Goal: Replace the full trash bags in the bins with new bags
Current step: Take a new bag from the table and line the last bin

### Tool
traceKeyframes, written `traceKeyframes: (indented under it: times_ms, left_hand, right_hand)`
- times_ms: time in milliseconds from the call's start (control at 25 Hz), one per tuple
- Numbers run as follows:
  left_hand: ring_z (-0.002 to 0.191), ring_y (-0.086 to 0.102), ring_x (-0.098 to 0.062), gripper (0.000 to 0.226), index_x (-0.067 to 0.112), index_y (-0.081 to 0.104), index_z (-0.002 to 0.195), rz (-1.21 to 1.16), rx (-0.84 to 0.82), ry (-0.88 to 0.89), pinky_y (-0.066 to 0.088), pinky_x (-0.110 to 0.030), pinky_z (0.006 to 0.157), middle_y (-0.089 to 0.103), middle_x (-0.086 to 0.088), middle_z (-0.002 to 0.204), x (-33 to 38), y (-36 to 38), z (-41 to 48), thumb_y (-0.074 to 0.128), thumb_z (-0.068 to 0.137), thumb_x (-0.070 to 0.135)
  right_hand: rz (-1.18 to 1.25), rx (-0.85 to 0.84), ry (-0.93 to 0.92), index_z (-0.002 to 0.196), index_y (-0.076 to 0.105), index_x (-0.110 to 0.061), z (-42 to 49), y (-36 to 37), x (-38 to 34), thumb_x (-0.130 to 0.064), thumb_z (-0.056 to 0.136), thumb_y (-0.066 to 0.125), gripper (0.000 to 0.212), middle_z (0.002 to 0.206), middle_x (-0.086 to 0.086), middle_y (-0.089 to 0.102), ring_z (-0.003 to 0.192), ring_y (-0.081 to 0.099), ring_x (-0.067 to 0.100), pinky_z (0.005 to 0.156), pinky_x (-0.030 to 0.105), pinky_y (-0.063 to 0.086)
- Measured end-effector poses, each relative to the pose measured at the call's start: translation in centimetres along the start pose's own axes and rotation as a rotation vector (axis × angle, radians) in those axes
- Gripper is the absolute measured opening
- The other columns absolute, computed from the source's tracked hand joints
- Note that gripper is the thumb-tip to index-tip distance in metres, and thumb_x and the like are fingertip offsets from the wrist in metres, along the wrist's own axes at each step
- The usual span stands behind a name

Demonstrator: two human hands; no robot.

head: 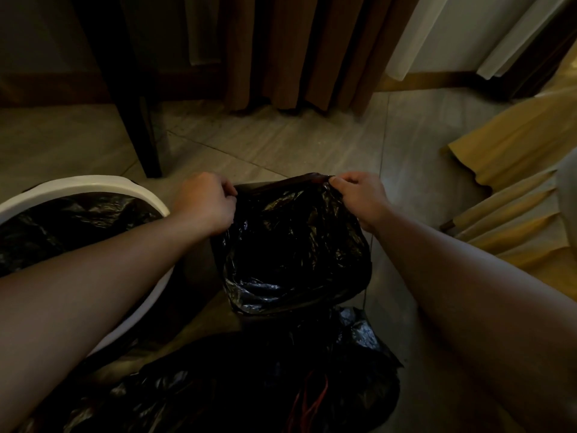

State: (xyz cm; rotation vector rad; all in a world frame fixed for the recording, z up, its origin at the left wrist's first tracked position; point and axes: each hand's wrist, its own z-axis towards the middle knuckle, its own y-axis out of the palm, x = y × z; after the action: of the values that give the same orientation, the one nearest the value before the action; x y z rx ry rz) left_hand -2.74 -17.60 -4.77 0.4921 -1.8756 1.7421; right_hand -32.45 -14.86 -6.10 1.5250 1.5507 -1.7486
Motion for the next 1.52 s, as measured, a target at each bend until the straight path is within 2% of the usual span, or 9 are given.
traceKeyframes:
  times_ms: [360,520,640,720,920,1080,1240,1360,1520]
  left_hand:
    - [0.093,0.057,-0.018,0.012,0.019,0.072,0.106,0.026,0.010,0.048,0.046,-0.033,0.075,0.065,-0.001,0.100,-0.3,-0.1,2.4,0.062,0.102,0.019]
    - [0.094,0.063,-0.020,0.009,0.025,0.071,0.100,0.039,-0.028,0.063,0.049,-0.033,0.074,0.069,0.001,0.100,-0.4,-0.1,3.1,0.065,0.100,0.020]
    - [0.088,0.064,-0.015,0.010,0.030,0.073,0.099,0.004,-0.056,0.052,0.051,-0.031,0.069,0.069,0.007,0.094,-0.6,-0.1,3.4,0.067,0.098,0.022]
    - [0.084,0.064,-0.011,0.010,0.030,0.073,0.094,-0.081,-0.086,-0.008,0.055,-0.031,0.067,0.067,0.010,0.091,-0.7,-0.2,3.6,0.069,0.098,0.023]
    - [0.091,0.072,-0.021,0.015,0.020,0.075,0.090,-0.439,-0.184,-0.289,0.060,-0.033,0.064,0.073,-0.006,0.099,-0.8,-0.5,4.2,0.070,0.097,0.007]
    - [0.088,0.071,-0.023,0.016,0.015,0.073,0.090,-0.449,-0.226,-0.349,0.057,-0.025,0.050,0.072,-0.011,0.099,-0.9,-0.7,4.3,0.069,0.096,0.000]
    - [0.089,0.072,-0.026,0.016,0.015,0.073,0.090,-0.213,-0.268,-0.263,0.062,-0.037,0.068,0.072,-0.011,0.098,-0.7,-0.6,4.2,0.071,0.093,-0.001]
    - [0.088,0.071,-0.025,0.012,0.017,0.073,0.096,-0.116,-0.185,-0.180,0.063,-0.038,0.071,0.071,-0.007,0.099,-0.5,-0.9,3.9,0.072,0.092,0.006]
    - [0.083,0.064,-0.018,0.016,0.021,0.075,0.106,0.014,-0.150,-0.051,0.053,-0.030,0.068,0.068,0.001,0.093,0.2,-1.1,3.2,0.064,0.096,0.028]
  right_hand:
    - [0.158,-0.196,0.255,0.095,0.077,-0.008,1.9,-0.5,-0.9,-0.013,0.092,0.067,0.012,0.077,0.003,0.076,0.067,0.073,0.014,0.067,0.033,0.058]
    - [0.280,-0.382,0.436,0.064,0.078,-0.011,2.0,-1.6,-0.2,-0.014,0.097,0.056,0.040,0.060,0.001,0.066,0.051,0.065,0.013,0.053,0.025,0.054]
    - [0.379,-0.436,0.532,0.091,0.076,-0.004,1.6,-1.5,0.5,-0.014,0.084,0.062,0.019,0.080,0.007,0.068,0.072,0.069,0.022,0.074,0.032,0.058]
    - [0.383,-0.461,0.599,0.099,0.072,0.000,1.4,-1.2,0.9,-0.013,0.077,0.063,0.027,0.090,0.013,0.068,0.082,0.071,0.027,0.082,0.037,0.059]
    - [0.359,-0.448,0.661,0.054,0.068,-0.003,1.0,-0.4,0.5,-0.009,0.069,0.055,0.021,0.064,0.011,0.063,0.054,0.070,0.025,0.055,0.034,0.059]
    - [0.324,-0.428,0.651,0.057,0.066,-0.007,0.4,-0.3,0.3,-0.011,0.077,0.053,0.024,0.060,0.008,0.062,0.053,0.068,0.023,0.054,0.030,0.059]
    - [0.331,-0.238,0.492,0.074,0.072,-0.004,-1.4,-0.6,0.7,-0.016,0.096,0.055,0.030,0.062,0.008,0.069,0.055,0.071,0.021,0.050,0.031,0.057]
    - [0.233,0.007,0.294,0.106,0.072,-0.013,-4.5,-1.1,2.0,-0.037,0.094,0.069,0.026,0.095,0.008,0.079,0.082,0.077,0.021,0.069,0.037,0.062]
    - [0.170,-0.009,0.201,0.115,0.068,-0.024,-10.4,-1.1,4.0,-0.032,0.096,0.070,0.020,0.095,0.001,0.080,0.080,0.079,0.015,0.066,0.035,0.066]
